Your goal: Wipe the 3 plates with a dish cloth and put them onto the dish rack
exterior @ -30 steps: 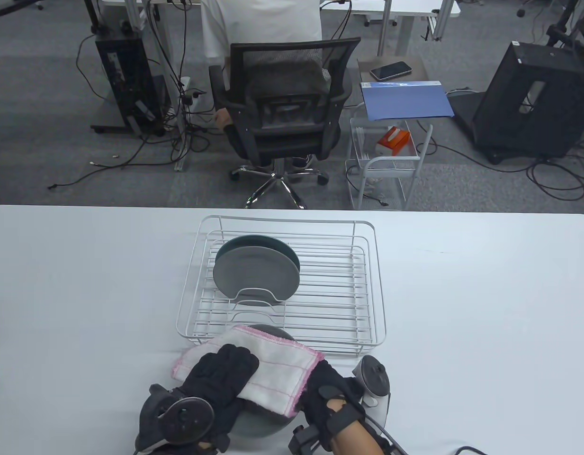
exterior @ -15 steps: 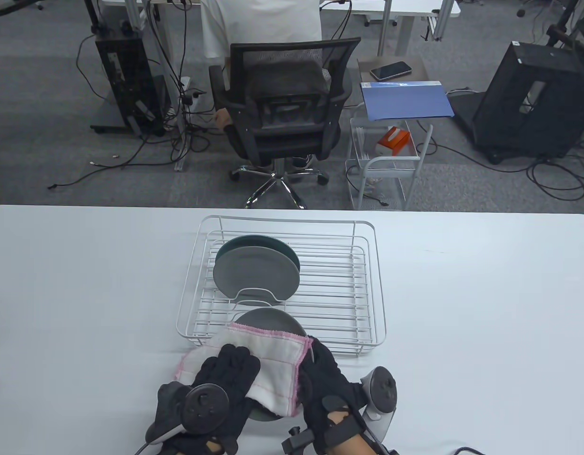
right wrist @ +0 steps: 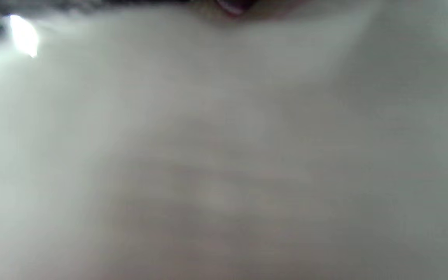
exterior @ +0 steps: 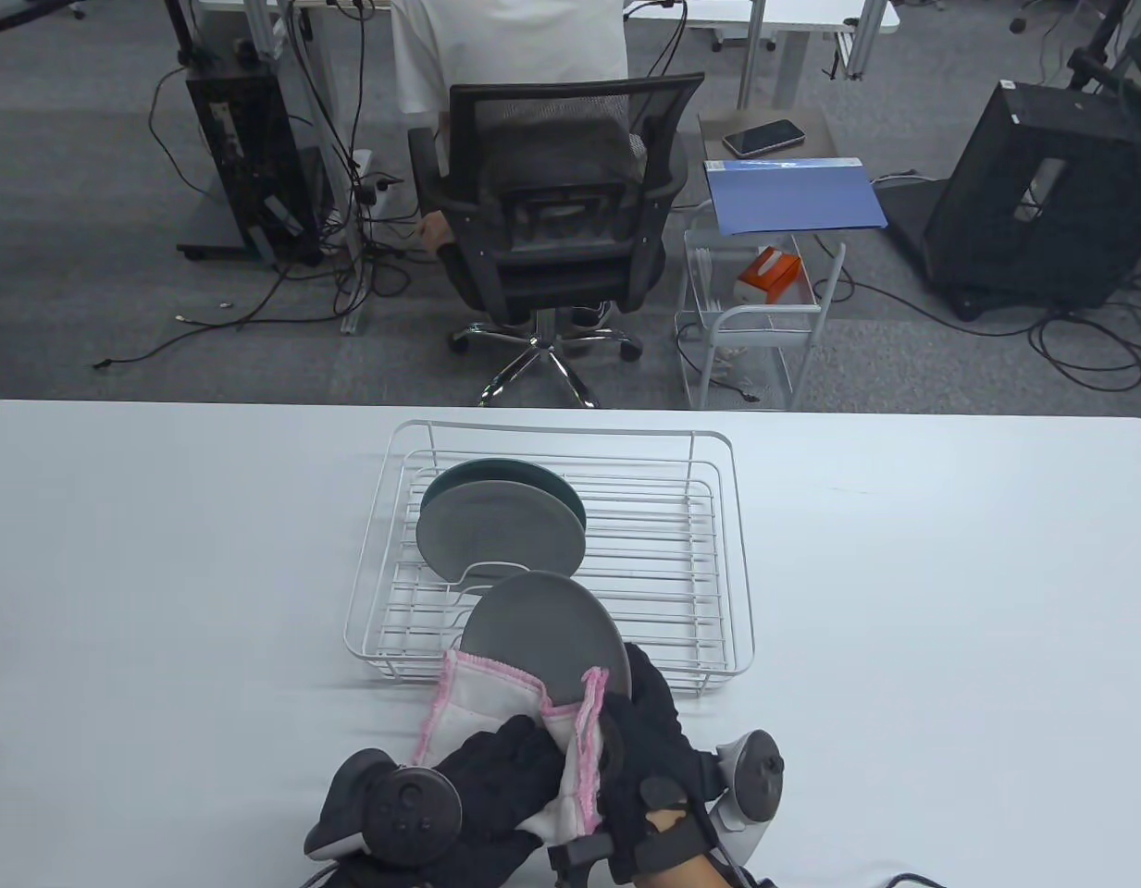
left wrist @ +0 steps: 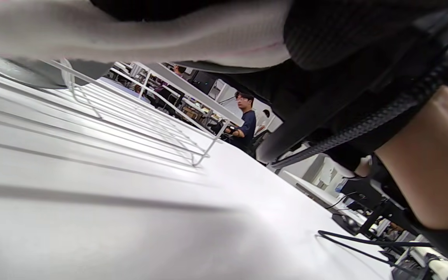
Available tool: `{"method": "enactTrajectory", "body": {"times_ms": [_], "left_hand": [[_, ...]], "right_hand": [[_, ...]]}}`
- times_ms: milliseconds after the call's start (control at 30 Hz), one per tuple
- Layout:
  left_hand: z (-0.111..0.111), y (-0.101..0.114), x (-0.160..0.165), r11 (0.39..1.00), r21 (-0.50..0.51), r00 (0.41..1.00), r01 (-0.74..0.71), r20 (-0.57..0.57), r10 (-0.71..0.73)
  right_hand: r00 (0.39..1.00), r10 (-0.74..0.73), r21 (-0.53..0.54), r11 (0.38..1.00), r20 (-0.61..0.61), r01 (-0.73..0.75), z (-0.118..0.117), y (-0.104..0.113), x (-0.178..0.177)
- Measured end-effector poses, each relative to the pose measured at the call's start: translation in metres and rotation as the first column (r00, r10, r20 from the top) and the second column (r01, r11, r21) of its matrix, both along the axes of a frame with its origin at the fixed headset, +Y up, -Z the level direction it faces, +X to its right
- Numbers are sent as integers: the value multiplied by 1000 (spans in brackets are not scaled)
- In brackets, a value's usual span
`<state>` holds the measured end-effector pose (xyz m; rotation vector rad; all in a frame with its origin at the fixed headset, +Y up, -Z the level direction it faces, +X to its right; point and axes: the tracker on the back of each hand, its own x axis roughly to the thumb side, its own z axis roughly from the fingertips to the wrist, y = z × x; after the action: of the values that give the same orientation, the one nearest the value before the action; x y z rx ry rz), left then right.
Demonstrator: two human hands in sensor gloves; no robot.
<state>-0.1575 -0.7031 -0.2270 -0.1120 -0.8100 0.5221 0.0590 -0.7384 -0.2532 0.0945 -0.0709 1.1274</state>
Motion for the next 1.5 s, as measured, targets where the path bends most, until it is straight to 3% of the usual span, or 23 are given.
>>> {"method": "enactTrajectory", "body": {"times_ms": [200,500,900,1267,1500], "left_hand": [[0,1,-2,997,78,999,-14,-32,17],[-8,6,-20,980,197,974,14,-225,32],[-19,5,-39,986,166,929,24,-368,39],[-18,-4,-22,997,37,974,67,-219,-58],[-13,-8,-10,996,14,988,84,-128,-81]], "right_hand": [[991,89,39,996,-100,-86,2,1,-15],[954,97,-3,995,-285,-102,4,-4,-31],[970,77,11,997,-231,-76,2,4,-18],[1000,-24,11,1000,-21,24,2,7,4],[999,-2,25,1000,-44,3,2,5,-2]]}}
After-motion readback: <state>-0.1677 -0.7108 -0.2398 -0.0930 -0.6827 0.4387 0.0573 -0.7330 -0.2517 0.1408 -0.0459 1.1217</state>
